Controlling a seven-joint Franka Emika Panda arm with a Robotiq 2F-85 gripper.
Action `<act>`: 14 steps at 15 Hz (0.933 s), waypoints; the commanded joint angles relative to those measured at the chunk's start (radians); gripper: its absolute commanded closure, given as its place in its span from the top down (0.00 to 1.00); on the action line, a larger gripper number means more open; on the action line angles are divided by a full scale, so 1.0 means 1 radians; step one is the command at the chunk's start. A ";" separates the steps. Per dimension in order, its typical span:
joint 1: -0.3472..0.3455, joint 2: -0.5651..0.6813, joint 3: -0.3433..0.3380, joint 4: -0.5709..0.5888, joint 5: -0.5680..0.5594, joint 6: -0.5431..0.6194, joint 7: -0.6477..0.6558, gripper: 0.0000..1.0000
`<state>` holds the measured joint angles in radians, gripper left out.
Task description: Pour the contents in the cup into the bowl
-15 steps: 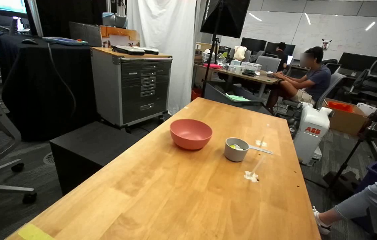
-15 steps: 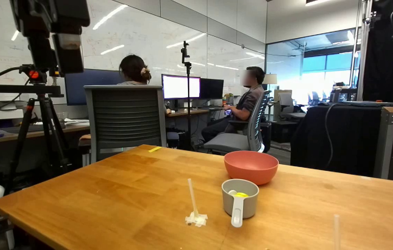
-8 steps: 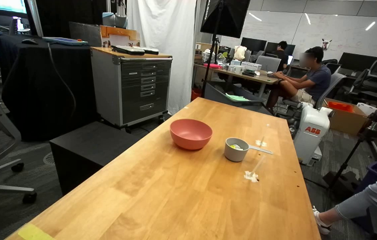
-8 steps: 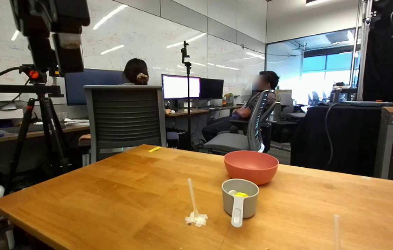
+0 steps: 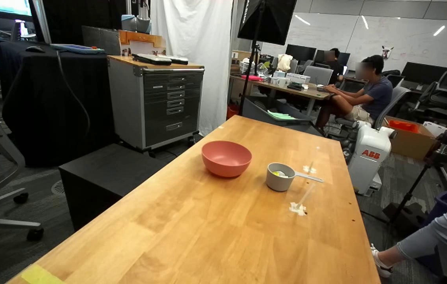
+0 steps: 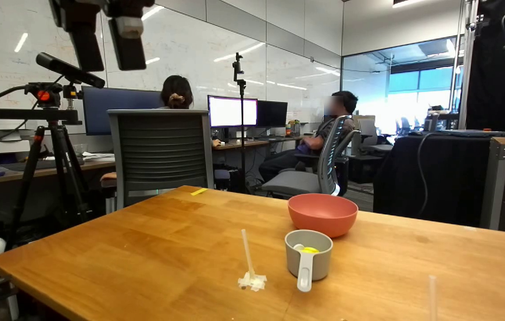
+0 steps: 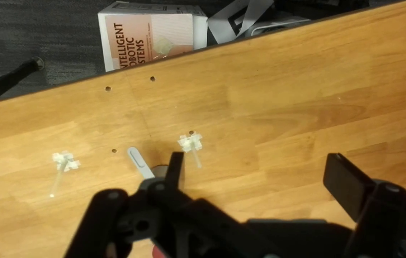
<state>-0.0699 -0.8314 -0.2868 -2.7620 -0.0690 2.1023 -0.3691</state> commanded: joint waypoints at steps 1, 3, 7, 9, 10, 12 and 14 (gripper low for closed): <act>0.008 0.091 -0.007 0.073 0.010 0.041 -0.017 1.00; 0.026 0.145 -0.015 0.120 0.019 0.043 -0.045 1.00; 0.053 0.262 -0.029 0.238 0.048 0.059 -0.095 1.00; 0.069 0.332 -0.038 0.319 0.063 0.067 -0.139 1.00; 0.077 0.365 -0.044 0.356 0.071 0.071 -0.169 1.00; 0.099 0.443 -0.064 0.445 0.100 0.067 -0.264 1.00; 0.115 0.522 -0.085 0.531 0.147 0.035 -0.372 1.00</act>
<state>0.0057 -0.4499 -0.3275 -2.3895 0.0012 2.1823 -0.5833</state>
